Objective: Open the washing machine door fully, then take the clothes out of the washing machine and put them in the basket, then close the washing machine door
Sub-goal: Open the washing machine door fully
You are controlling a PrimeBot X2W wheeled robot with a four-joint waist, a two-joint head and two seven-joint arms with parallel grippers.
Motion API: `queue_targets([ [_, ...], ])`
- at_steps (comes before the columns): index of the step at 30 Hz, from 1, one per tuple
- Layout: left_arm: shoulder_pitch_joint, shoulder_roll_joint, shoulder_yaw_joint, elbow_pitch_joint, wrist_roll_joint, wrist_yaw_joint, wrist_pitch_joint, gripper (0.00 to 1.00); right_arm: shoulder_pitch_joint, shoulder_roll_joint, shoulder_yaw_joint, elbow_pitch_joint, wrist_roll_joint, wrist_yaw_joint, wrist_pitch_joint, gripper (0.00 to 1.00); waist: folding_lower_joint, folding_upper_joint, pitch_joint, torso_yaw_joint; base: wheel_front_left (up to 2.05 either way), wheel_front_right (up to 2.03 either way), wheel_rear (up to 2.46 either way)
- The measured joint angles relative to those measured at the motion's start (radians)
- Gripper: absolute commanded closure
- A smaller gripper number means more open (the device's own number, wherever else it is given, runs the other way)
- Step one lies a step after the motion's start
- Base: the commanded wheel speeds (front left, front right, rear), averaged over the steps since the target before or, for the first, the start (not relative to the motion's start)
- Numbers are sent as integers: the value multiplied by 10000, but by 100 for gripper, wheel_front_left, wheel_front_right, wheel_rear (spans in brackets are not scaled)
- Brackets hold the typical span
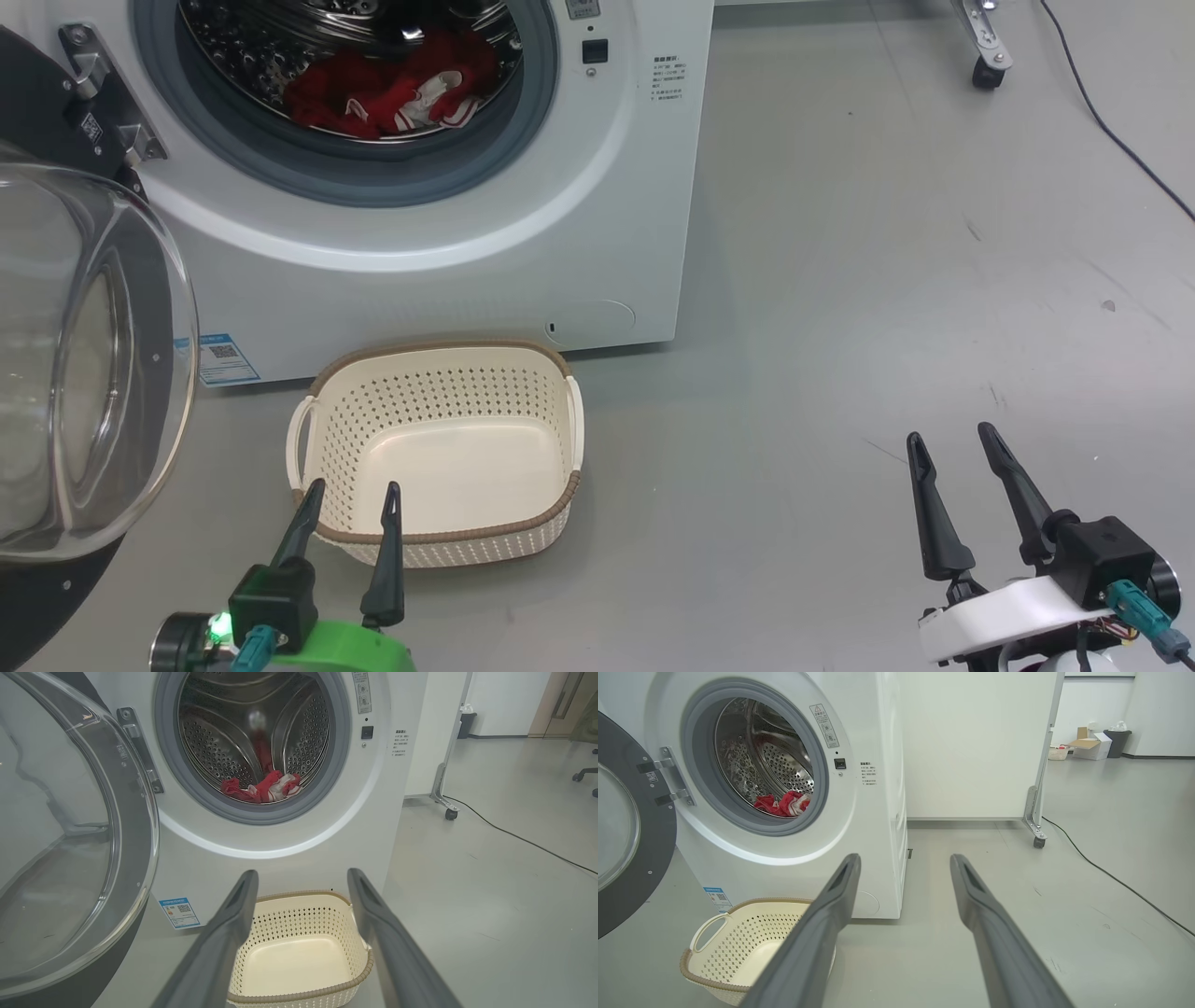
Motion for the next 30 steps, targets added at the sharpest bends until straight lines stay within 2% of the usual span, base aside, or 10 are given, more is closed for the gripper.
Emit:
queue_targets([
  [30,7,0,-430,136,-199,180,0,0,205,2,132,75,174,-12,0,0,0,0,-339,83,0,0,0],
])
